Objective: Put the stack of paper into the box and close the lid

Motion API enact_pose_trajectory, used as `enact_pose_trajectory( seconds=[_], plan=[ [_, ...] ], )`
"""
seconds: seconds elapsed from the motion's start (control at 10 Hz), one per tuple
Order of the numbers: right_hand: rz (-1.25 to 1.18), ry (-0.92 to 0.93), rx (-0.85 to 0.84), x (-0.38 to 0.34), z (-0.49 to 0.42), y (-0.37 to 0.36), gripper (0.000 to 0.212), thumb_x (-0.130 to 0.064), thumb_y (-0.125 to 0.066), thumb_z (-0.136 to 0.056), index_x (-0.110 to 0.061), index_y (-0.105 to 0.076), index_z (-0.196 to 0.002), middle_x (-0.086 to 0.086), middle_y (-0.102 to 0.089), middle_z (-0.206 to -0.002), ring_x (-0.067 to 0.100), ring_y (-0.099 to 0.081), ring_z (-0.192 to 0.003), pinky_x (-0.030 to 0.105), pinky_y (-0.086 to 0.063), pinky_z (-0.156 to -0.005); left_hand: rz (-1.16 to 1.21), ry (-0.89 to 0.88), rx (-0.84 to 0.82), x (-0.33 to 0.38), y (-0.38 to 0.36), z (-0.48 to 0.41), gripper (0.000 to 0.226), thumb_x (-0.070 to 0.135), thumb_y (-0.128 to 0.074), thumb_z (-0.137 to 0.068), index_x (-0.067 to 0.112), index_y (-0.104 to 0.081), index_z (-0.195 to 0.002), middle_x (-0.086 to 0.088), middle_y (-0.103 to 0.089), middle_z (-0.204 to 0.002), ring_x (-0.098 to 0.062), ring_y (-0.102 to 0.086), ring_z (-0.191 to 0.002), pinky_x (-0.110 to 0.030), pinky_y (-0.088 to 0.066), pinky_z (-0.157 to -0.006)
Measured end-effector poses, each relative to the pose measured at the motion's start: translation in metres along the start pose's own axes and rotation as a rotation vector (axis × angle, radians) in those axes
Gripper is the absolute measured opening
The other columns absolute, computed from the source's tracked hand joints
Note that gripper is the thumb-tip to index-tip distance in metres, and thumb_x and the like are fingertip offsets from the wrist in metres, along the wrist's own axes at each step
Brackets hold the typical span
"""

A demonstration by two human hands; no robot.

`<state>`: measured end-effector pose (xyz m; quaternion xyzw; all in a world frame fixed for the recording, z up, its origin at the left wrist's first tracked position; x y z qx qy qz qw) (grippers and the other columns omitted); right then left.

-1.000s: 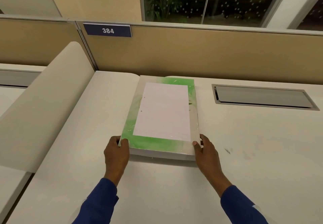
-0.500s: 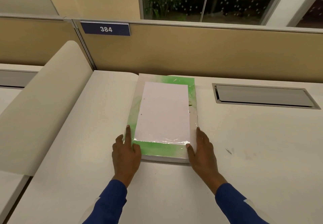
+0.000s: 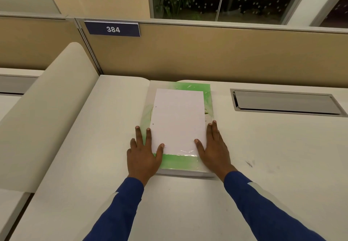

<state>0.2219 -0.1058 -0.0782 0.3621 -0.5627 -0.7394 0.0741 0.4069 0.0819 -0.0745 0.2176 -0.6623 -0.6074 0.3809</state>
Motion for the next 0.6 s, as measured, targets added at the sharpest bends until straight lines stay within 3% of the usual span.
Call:
enact_pose_trajectory(
  seconds=[0.2,0.3,0.4,0.5,0.6],
  plan=[
    [0.007,-0.014,-0.029,-0.002,-0.006,0.002,0.083,-0.059,-0.035,-0.102,-0.019,0.004,-0.164,-0.001,0.014,-0.172,0.032,-0.012,-0.158,0.048,-0.027,-0.123,-0.019,0.006,-0.02,0.001,0.0,-0.005,0.085,0.07,-0.022,-0.093,0.024,-0.018,-0.164,-0.011,-0.002,-0.174,-0.036,-0.045,-0.133,-0.045,-0.049,-0.094],
    [-0.003,-0.01,-0.056,-0.002,-0.007,0.003,0.085,-0.06,-0.036,-0.102,-0.018,0.003,-0.164,-0.002,0.015,-0.172,0.032,-0.014,-0.157,0.048,-0.028,-0.123,-0.031,0.01,-0.048,0.0,-0.003,-0.005,0.082,0.069,-0.024,-0.097,0.025,-0.013,-0.165,-0.011,0.003,-0.173,-0.038,-0.04,-0.139,-0.048,-0.046,-0.102],
    [-0.037,-0.012,-0.094,0.0,-0.006,0.009,0.087,-0.06,-0.039,-0.101,-0.018,0.004,-0.164,-0.003,0.016,-0.171,0.032,-0.019,-0.156,0.048,-0.032,-0.121,-0.074,0.006,-0.091,0.001,-0.003,-0.005,0.082,0.068,-0.025,-0.099,0.025,-0.005,-0.165,-0.011,0.009,-0.173,-0.042,-0.028,-0.149,-0.055,-0.033,-0.116],
    [-0.017,-0.017,-0.107,0.009,0.007,0.015,0.087,-0.061,-0.04,-0.1,-0.02,0.005,-0.163,0.001,0.015,-0.172,0.034,-0.023,-0.154,0.051,-0.036,-0.116,-0.118,0.022,-0.1,0.006,-0.001,0.001,0.077,0.062,-0.02,-0.103,0.023,0.0,-0.166,-0.016,0.01,-0.172,-0.043,-0.008,-0.157,-0.059,-0.011,-0.125],
    [0.019,-0.007,-0.087,0.027,0.031,0.02,0.085,-0.064,-0.036,-0.1,-0.022,0.002,-0.163,0.005,0.01,-0.172,0.035,-0.026,-0.152,0.051,-0.038,-0.115,-0.086,-0.031,-0.057,0.032,-0.002,0.025,0.073,0.054,-0.016,-0.102,0.018,-0.011,-0.165,-0.021,0.001,-0.171,-0.045,-0.003,-0.158,-0.06,-0.003,-0.126]
  ],
)
Point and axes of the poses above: each hand's wrist, its own z-axis away from the middle knuckle, its own y-axis out of the back of the hand, x = y × z, the point moved 6 cm from there along -z, towards the middle knuckle
